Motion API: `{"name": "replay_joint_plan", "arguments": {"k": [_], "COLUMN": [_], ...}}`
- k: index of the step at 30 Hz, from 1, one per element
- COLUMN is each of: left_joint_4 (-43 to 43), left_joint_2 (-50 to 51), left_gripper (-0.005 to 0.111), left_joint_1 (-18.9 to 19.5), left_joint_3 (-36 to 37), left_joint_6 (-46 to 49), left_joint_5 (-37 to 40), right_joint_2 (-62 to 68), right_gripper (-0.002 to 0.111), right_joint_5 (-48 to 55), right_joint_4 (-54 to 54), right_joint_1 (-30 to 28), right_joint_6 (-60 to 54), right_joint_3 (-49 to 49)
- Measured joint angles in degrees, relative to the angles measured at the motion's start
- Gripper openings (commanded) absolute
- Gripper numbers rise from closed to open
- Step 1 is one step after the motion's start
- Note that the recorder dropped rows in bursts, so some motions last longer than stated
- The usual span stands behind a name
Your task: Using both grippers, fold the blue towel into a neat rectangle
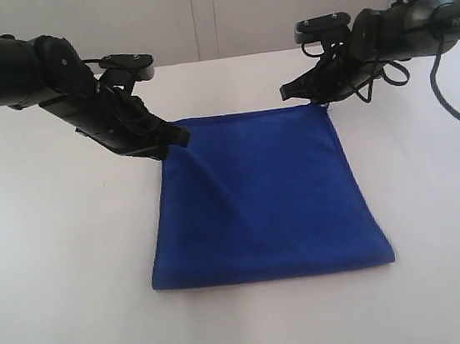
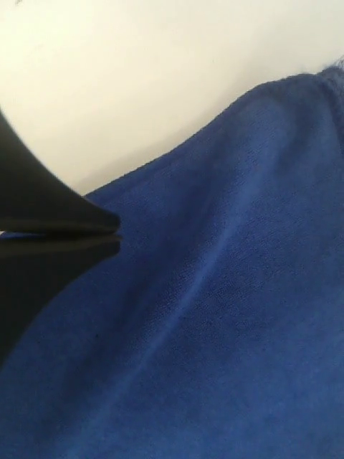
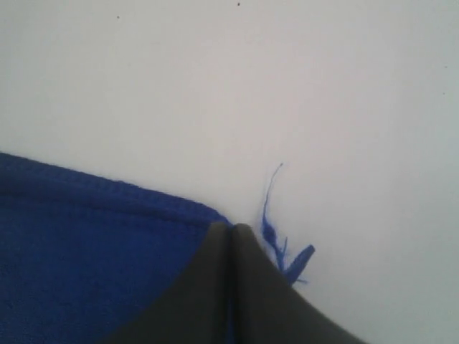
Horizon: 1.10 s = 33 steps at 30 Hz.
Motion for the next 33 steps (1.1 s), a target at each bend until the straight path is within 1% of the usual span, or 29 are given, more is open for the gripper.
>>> {"name": "replay_joint_plan", "arguments": {"k": [6, 13, 15, 19, 21, 30, 33], "left_joint_4": [0.00, 0.00, 0.00, 0.00, 0.00, 0.00, 0.00], "left_joint_2": [0.00, 0.00, 0.00, 0.00, 0.00, 0.00, 0.00], "left_gripper": [0.000, 0.000, 0.000, 0.000, 0.000, 0.000, 0.000], "left_joint_1": [0.00, 0.00, 0.00, 0.00, 0.00, 0.00, 0.00], "left_joint_3": [0.00, 0.00, 0.00, 0.00, 0.00, 0.00, 0.00], "left_joint_6": [0.00, 0.00, 0.00, 0.00, 0.00, 0.00, 0.00], "left_joint_5": [0.00, 0.00, 0.00, 0.00, 0.00, -0.64, -0.77], "right_joint_2": [-1.65, -3.09, -3.09, -2.98, -2.98, -0.25, 0.01], "right_gripper": [0.000, 0.001, 0.006, 0.024, 0.028, 0.028, 0.025], "right_joint_5": [0.00, 0.00, 0.12, 0.52, 0.66, 1.46, 1.46], "right_joint_4": [-0.25, -0.51, -0.51, 0.08, 0.74, 6.24, 6.72], "right_joint_1": [0.00, -2.17, -2.53, -2.32, -2.06, -1.00, -1.00], "right_joint_6": [0.00, 0.00, 0.00, 0.00, 0.00, -1.60, -2.02], "right_joint_3": [0.00, 0.00, 0.00, 0.00, 0.00, 0.00, 0.00]}}
